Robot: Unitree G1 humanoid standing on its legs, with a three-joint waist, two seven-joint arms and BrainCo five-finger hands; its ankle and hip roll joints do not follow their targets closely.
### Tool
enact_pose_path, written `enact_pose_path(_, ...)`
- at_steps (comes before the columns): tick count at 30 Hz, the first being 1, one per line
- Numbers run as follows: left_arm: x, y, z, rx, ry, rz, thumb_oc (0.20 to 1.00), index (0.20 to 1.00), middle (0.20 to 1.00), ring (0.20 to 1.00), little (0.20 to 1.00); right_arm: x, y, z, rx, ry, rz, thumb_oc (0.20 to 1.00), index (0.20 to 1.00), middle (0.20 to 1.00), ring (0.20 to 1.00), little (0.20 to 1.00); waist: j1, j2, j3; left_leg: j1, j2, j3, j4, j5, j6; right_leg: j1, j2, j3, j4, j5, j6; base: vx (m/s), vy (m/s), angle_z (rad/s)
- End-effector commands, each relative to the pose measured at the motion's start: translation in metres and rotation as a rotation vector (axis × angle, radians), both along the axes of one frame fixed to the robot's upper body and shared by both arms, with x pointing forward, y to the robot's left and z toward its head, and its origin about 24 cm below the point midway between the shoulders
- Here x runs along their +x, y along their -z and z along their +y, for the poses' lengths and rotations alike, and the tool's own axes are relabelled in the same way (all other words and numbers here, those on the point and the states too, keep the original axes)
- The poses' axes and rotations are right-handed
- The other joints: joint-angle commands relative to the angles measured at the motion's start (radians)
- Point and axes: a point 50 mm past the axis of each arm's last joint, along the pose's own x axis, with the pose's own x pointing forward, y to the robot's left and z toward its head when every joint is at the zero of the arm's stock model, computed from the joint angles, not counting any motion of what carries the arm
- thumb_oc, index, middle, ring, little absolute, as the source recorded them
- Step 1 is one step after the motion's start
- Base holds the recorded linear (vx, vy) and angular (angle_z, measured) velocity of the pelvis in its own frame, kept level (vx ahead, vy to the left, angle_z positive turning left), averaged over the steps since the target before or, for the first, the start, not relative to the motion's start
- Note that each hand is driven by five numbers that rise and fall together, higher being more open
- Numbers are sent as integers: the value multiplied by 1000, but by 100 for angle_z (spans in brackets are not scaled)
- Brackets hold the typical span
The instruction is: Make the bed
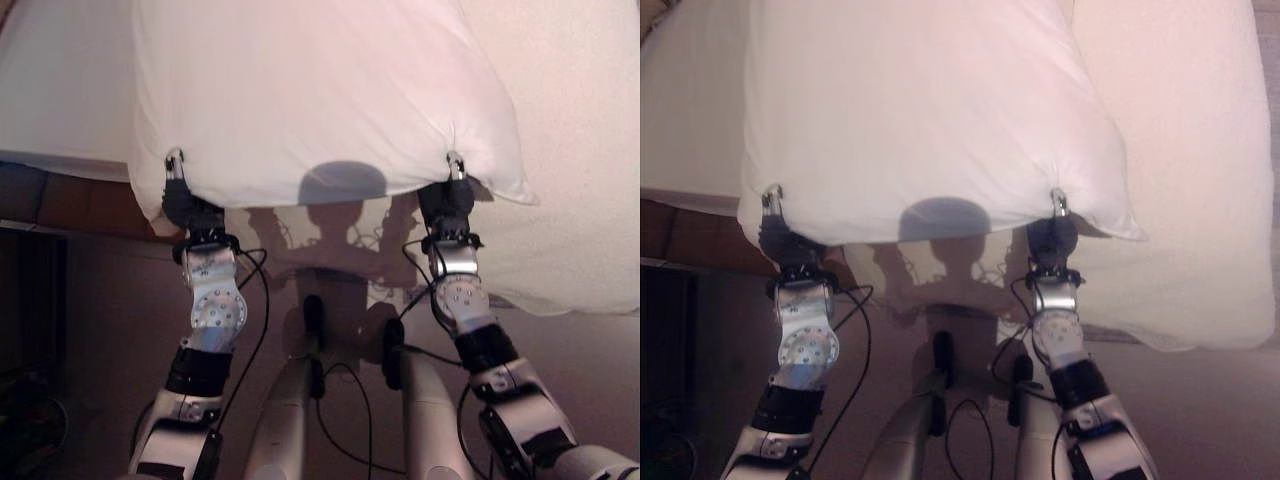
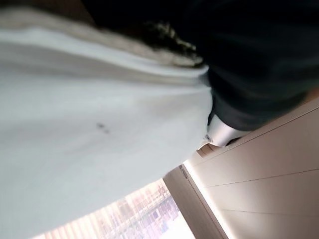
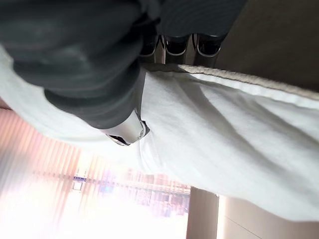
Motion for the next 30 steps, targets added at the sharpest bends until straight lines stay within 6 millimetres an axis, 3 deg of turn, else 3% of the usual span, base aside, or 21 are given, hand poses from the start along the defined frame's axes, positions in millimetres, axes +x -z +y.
enact_pose_path(1, -13, 17, -1, -11, -38, -58, 200, 200, 200, 200, 200, -20, 10, -19, -80, 119, -41, 200, 200, 200, 200, 200, -9, 7, -119, 73, -25, -14, 1, -43, -13, 75, 65, 2, -274, 189, 40, -76, -199, 3)
enact_pose_path(4, -16, 26, -5, -2, -26, -36, 200, 200, 200, 200, 200, -27, 10, -24, -109, 149, -49, 200, 200, 200, 200, 200, -7, -34, -99, 82, -17, -67, 58, -43, -40, 111, 42, 2, -269, 178, 27, -87, -117, 20)
enact_pose_path(7, -20, 33, 0, 25, -45, -17, 200, 200, 200, 200, 200, -31, 8, -29, -119, 178, -62, 200, 200, 200, 200, 200, -6, -69, -129, 134, 86, -129, -11, 19, -58, 116, 25, 33, -280, 170, 20, 4, 35, 12)
enact_pose_path(8, -20, 33, 0, 25, -45, -16, 200, 200, 200, 200, 200, -31, 8, -29, -119, 178, -62, 200, 200, 200, 200, 200, -6, -70, -129, 134, 86, -129, -13, 20, -58, 116, 25, 33, -280, 170, 20, 14, 86, -50)
enact_pose_path(10, -24, 37, 5, 46, -66, -1, 200, 200, 200, 200, 200, -35, 11, -34, -124, 201, -60, 200, 200, 200, 200, 200, -8, -76, -140, 161, 159, -177, -95, 107, -91, 107, 15, 67, -270, 170, 28, 25, 209, -23)
enact_pose_path(11, -26, 36, 6, 57, -71, -9, 200, 200, 200, 200, 200, -38, 10, -34, -124, 205, -68, 200, 200, 200, 200, 200, -7, -69, -143, 187, 210, -197, -174, 179, -121, 84, 1, 90, -235, 164, 42, 25, 247, 11)
enact_pose_path(14, -27, 36, 10, 56, -80, -19, 200, 200, 200, 200, 200, -39, 10, -42, -122, 232, -67, 200, 200, 200, 200, 200, 1, -58, -148, 188, 241, -221, -225, 219, -141, 61, -13, 115, -192, 156, 63, 57, 444, 12)
enact_pose_path(16, -27, 34, 11, 65, -76, -33, 200, 200, 200, 200, 200, -42, 13, -48, -105, 246, -63, 200, 200, 200, 200, 200, 8, -47, -144, 187, 242, -216, -217, 196, -137, 70, -36, 132, -191, 165, 95, 101, 469, 2)
enact_pose_path(17, -27, 33, 11, 71, -74, -34, 200, 200, 200, 200, 200, -43, 13, -48, -110, 243, -65, 200, 200, 200, 200, 200, 5, -48, -138, 185, 233, -194, -169, 142, -123, 85, -51, 135, -206, 177, 106, 96, 432, -11)
enact_pose_path(18, -25, 31, 11, 76, -66, -40, 200, 200, 200, 200, 200, -45, 13, -52, -108, 259, -74, 200, 200, 200, 200, 200, -15, -56, -131, 177, 223, -135, -108, 43, -104, 98, -84, 136, -223, 197, 126, 83, 485, -29)
enact_pose_path(19, -22, 26, 11, 97, -61, -59, 200, 200, 200, 200, 200, -48, 12, -53, -104, 267, -84, 200, 200, 200, 200, 200, -21, -68, -127, 148, 190, -128, -10, -35, -94, 120, -120, 148, -285, 243, 144, 95, 527, -35)
enact_pose_path(20, -21, 25, 6, 107, -36, -73, 200, 200, 200, 200, 200, -49, 12, -51, -83, 250, -96, 200, 200, 200, 200, 200, -27, -77, -122, 128, 154, -133, 53, -101, -78, 153, -158, 149, -354, 292, 155, 94, 602, 2)
enact_pose_path(21, -19, 25, 5, 111, -29, -73, 200, 200, 200, 200, 200, -51, 14, -51, -65, 249, -97, 200, 200, 200, 200, 200, -32, -85, -120, 94, 113, -130, 114, -142, -63, 176, -199, 159, -420, 381, 170, 122, 868, 32)
enact_pose_path(22, -19, 24, 5, 138, -27, -72, 200, 200, 200, 200, 200, -53, 15, -51, -65, 253, -93, 200, 200, 200, 200, 200, -33, -91, -117, 59, 64, -111, 169, -206, -24, 179, -271, 145, -520, 544, 178, 76, 682, 41)
enact_pose_path(23, -19, 24, 6, 139, -28, -72, 200, 200, 200, 200, 200, -53, 15, -51, -65, 253, -93, 200, 200, 200, 200, 200, -35, -94, -122, 53, 60, -110, 168, -203, -22, 175, -275, 147, -525, 549, 179, 73, 727, 6)
enact_pose_path(24, -18, 31, 5, 146, -22, -39, 200, 200, 200, 200, 200, -53, 15, -47, -57, 243, -96, 200, 200, 200, 200, 200, -22, -86, -123, 48, 54, -77, 192, -231, -10, 180, -305, 92, -607, 621, 193, 24, 499, -37)
enact_pose_path(25, -18, 30, 5, 176, -27, -32, 200, 200, 200, 200, 200, -54, 16, -43, -51, 225, -96, 200, 200, 200, 200, 200, -17, -87, -128, 45, 41, -46, 200, -241, 7, 198, -302, 35, -612, 586, 181, 23, 696, -70)
enact_pose_path(27, -15, 26, 3, 198, -18, -58, 200, 200, 200, 200, 200, -56, 22, -44, -59, 217, -92, 200, 200, 200, 200, 200, -31, -89, -134, 45, 14, -18, 171, -232, 26, 186, -223, 43, -542, 464, 146, -27, 606, -95)
enact_pose_path(28, -15, 28, 1, 199, -11, -47, 200, 200, 200, 200, 200, -54, 27, -39, -54, 194, -72, 200, 200, 200, 200, 200, -30, -91, -132, 61, -6, 6, 143, -221, 40, 169, -146, 34, -490, 389, 127, -40, 494, -44)
enact_pose_path(29, -15, 28, 1, 201, -10, -49, 200, 200, 200, 200, 200, -55, 29, -40, -54, 195, -67, 200, 200, 200, 200, 200, -34, -89, -132, 74, -17, 6, 115, -214, 42, 158, -112, 46, -483, 365, 121, -74, 549, -8)
enact_pose_path(30, -15, 33, -2, 208, -2, -22, 200, 200, 200, 200, 200, -57, 33, -39, -60, 194, -62, 200, 200, 200, 200, 200, -39, -91, -118, 122, -42, 35, 43, -186, 40, 139, 20, 44, -356, 280, 93, -56, 344, -28)
